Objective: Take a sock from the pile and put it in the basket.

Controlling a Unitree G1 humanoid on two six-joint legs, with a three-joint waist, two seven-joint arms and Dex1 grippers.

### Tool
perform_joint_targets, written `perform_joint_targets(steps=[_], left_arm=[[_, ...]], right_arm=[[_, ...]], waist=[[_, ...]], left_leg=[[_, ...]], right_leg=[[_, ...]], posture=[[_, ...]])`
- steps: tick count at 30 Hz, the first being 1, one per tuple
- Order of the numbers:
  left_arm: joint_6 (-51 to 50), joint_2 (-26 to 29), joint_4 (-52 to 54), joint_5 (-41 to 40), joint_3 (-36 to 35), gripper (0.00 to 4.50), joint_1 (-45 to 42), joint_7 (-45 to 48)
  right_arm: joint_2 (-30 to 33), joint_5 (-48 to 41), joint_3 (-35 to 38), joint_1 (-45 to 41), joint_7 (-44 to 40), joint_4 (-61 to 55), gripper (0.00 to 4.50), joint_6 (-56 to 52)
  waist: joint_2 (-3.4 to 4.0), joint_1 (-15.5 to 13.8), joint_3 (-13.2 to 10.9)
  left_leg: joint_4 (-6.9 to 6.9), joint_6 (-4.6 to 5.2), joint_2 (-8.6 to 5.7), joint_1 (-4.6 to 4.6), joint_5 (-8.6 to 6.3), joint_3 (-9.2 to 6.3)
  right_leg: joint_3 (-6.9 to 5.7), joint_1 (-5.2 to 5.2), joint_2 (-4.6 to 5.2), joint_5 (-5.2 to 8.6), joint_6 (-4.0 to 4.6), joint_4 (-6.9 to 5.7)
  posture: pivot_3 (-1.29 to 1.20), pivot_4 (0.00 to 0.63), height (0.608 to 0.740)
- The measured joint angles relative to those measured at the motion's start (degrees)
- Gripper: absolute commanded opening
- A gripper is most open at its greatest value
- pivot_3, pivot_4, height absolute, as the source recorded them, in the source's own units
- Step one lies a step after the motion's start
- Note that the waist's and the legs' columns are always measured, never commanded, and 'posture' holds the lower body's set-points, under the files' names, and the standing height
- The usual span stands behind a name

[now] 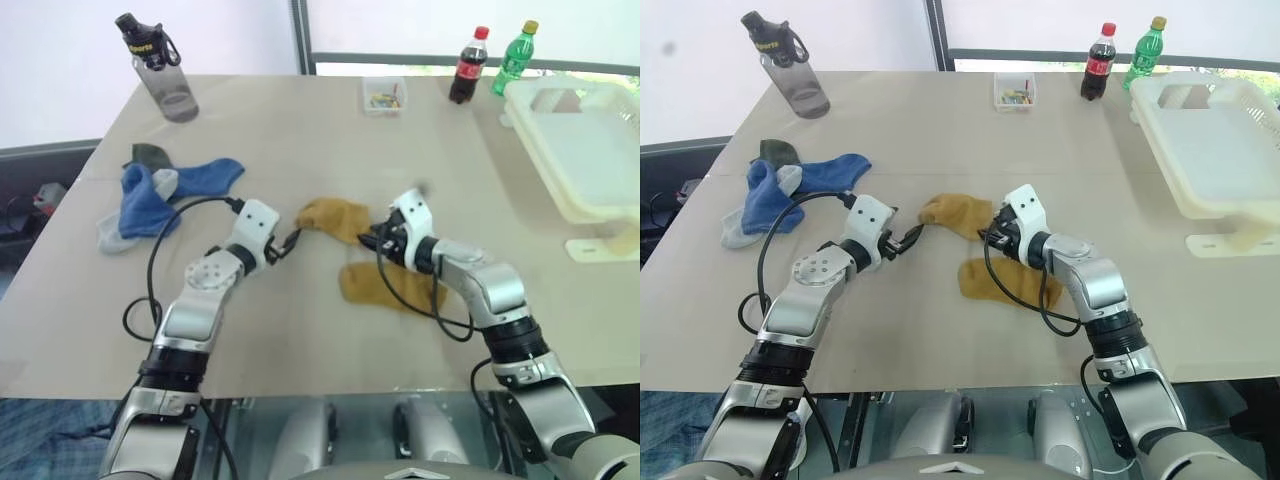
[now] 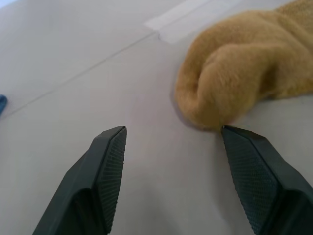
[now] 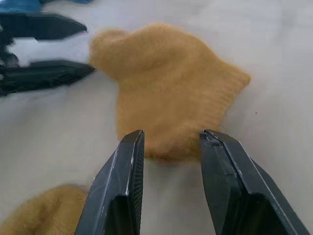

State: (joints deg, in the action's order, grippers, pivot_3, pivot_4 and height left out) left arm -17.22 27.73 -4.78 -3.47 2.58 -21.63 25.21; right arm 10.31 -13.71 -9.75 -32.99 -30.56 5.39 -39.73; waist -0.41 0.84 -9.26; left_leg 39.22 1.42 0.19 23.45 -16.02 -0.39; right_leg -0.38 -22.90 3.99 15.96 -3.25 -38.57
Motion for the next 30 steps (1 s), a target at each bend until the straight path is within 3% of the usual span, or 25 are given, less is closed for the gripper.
perform_joint_targets(steps=[5,8,10,11,17,24,30], left_arm=[[-0.71,-0.34,1.03,0.0,-0.01,3.36,0.36,-0.05],[-0.98,-0.35,1.64,-0.01,-0.04,3.36,0.99,-0.09],[-1.05,-0.35,1.93,-0.01,-0.06,3.36,1.2,-0.1],[-1.09,-0.34,1.96,-0.01,-0.08,3.36,1.23,-0.1],[-1.22,-0.12,2.39,-0.05,-0.29,3.36,1.65,0.15],[-1.16,0.36,3.4,-0.06,-0.65,3.36,2.7,1.52],[-2.15,0.24,4.46,-1.79,-1.24,3.36,3.26,3.71]], right_arm=[[-0.28,1.64,-0.58,-0.73,0.79,1.77,1.8,0.99],[0.01,2.41,-1.04,-0.72,0.72,1.84,1.15,1.62],[0.05,2.69,-1.05,-0.66,0.68,1.84,0.17,1.64],[0.06,2.71,-1.05,-0.63,0.45,1.77,0.03,1.74],[2.97,3.06,-1.78,0.34,-1.69,-1.26,0.03,1.67],[12.3,0.5,-1.55,3.24,-8.35,-12.35,0.03,-1.38],[16.84,-1.01,-1.38,4.33,-12.7,-13.58,0.03,-1.78]], waist=[[0.0,0.05,0.0],[0.0,0.06,0.0],[0.0,0.05,0.0],[0.0,0.05,0.0],[0.0,0.02,0.0],[-0.01,-0.05,0.01],[-0.01,-0.05,0.01]], left_leg=[[0.01,0.0,0.0,0.04,0.0,0.1],[0.02,0.0,0.0,0.05,0.0,0.13],[0.03,0.0,0.0,0.06,0.0,0.13],[0.03,0.0,0.0,0.06,0.0,0.13],[0.07,0.0,0.0,0.16,0.0,0.14],[0.08,0.01,0.01,0.18,0.0,0.14],[0.1,0.03,0.03,0.18,-0.01,0.15]], right_leg=[[0.1,-0.15,0.0,0.0,0.0,-0.16],[0.12,-0.19,0.0,0.0,0.0,-0.19],[0.13,-0.2,0.0,0.0,0.0,-0.21],[0.14,-0.2,0.0,0.0,0.0,-0.21],[0.15,-0.29,0.0,0.0,0.0,-0.24],[0.15,-0.31,0.01,0.0,0.0,-0.22],[0.16,-0.31,0.0,0.0,0.0,-0.24]], posture=[[0.0,0.15,0.74],[0.0,0.15,0.74],[0.0,0.15,0.74],[0.0,0.15,0.74],[0.0,0.15,0.74],[0.0,0.15,0.74],[0.0,0.15,0.74]])
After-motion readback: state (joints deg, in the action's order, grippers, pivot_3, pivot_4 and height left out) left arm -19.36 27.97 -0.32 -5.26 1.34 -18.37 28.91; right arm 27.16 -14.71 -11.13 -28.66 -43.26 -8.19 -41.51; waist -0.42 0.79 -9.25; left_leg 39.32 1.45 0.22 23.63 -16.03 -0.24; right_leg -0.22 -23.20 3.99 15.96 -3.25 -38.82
